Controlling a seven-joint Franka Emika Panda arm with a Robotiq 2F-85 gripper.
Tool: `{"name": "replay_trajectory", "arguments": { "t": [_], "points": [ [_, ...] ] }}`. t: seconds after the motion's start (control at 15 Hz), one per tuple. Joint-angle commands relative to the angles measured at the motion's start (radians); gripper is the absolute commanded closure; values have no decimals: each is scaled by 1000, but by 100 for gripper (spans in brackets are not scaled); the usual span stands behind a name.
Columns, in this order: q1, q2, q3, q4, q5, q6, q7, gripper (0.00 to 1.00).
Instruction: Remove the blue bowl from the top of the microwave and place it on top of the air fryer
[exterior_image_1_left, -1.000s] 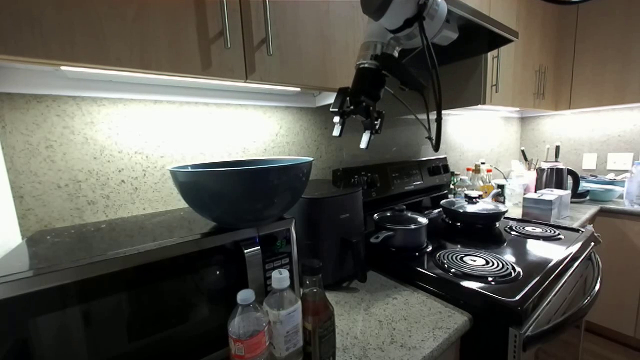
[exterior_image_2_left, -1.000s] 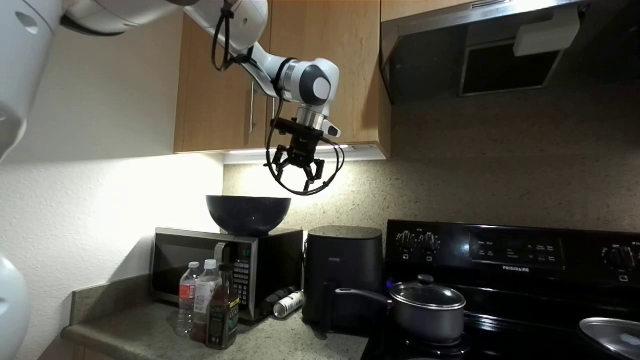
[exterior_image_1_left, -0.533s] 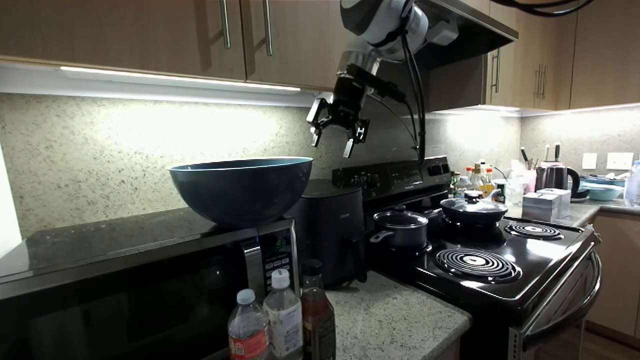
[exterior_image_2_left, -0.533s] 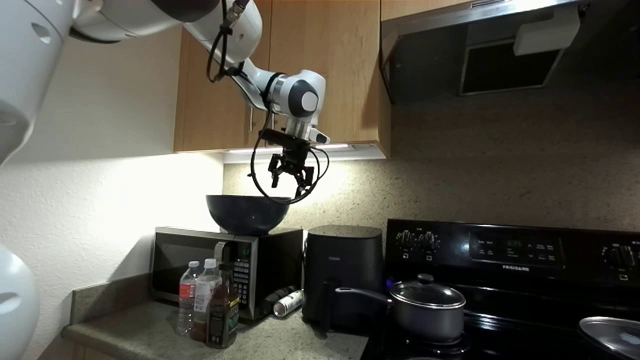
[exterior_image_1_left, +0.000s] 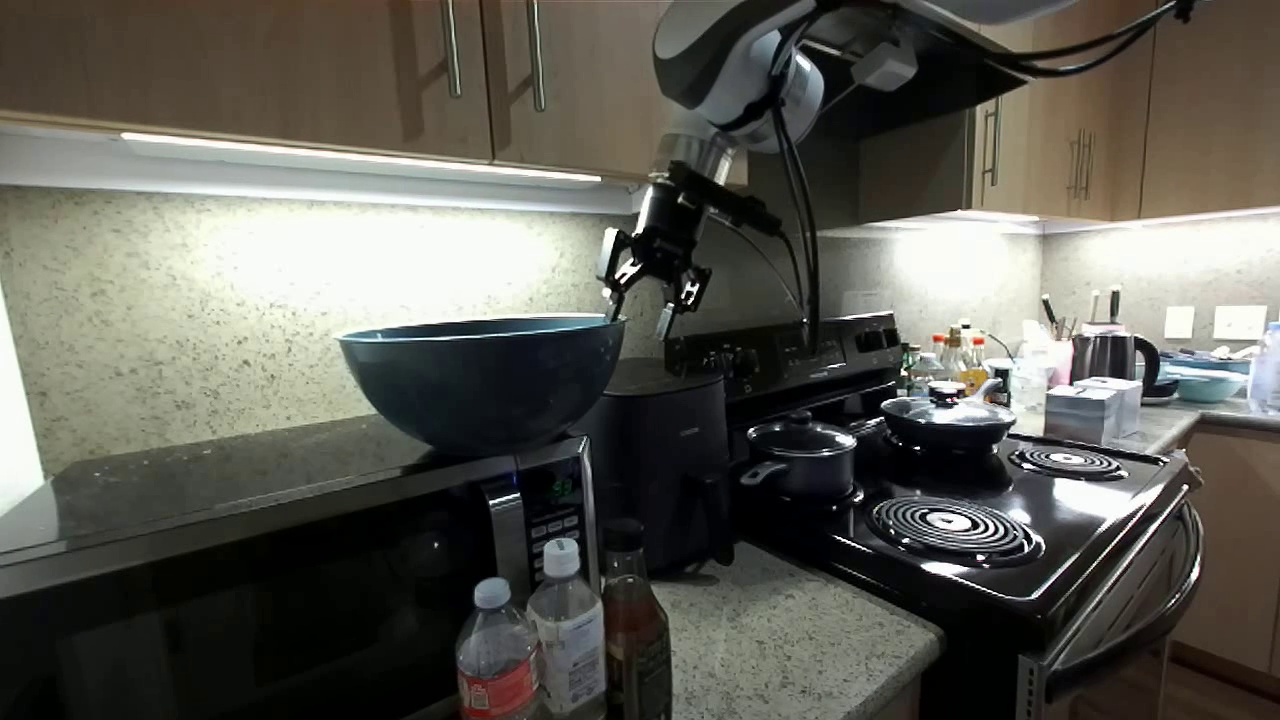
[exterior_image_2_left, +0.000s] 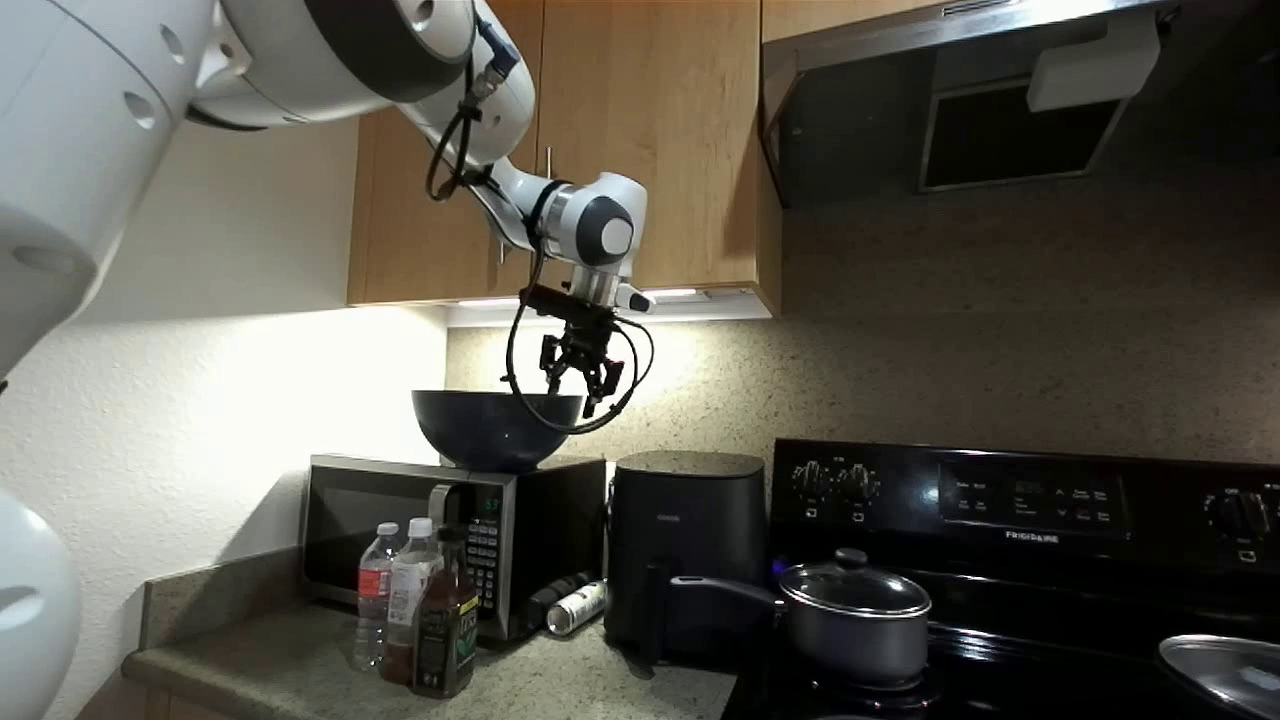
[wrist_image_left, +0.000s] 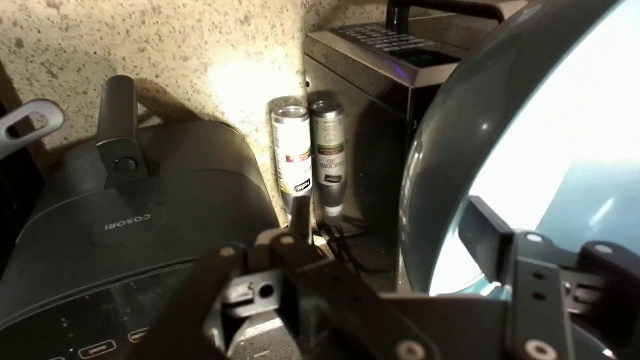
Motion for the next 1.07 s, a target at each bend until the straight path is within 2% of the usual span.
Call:
{"name": "replay_trajectory", "arguments": {
  "t": [0.0, 0.33, 0.47, 0.67, 0.73, 1.0],
  "points": [
    [-8, 66, 18, 68, 7, 24, -38, 53],
    [-10, 112, 26, 127, 2, 29, -38, 87],
    [-9, 114, 25, 135, -2, 41, -30, 94],
    [-13, 99, 23, 118, 11, 80, -18, 95],
    [-16, 94, 23, 109, 20, 99, -15, 92],
    [-16, 30, 4, 9, 18, 237, 79, 93]
  ]
}}
